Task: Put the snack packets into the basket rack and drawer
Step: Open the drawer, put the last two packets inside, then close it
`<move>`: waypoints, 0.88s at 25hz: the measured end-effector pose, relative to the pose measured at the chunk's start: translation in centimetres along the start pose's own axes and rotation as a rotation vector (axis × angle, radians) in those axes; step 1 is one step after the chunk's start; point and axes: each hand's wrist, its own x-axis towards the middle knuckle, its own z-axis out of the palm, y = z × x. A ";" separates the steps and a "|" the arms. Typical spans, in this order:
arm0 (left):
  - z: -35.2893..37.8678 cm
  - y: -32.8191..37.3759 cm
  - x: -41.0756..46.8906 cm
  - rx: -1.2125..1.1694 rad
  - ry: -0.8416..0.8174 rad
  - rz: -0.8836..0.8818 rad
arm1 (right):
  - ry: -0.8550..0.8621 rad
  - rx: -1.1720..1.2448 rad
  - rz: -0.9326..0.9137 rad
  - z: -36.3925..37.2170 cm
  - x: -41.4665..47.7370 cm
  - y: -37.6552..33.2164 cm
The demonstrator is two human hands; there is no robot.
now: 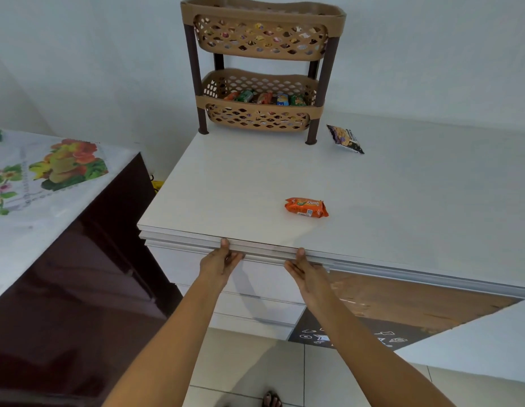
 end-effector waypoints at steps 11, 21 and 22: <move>-1.6 1.0 -1.7 0.187 -0.068 -0.057 | 0.123 0.035 -0.002 0.5 -1.4 0.8; -1.8 1.5 -1.9 0.224 -0.104 -0.099 | 0.190 -0.008 -0.005 1.0 -1.2 1.0; -1.8 1.6 -1.8 0.215 -0.107 -0.105 | 0.199 -0.011 0.005 1.0 -1.1 1.0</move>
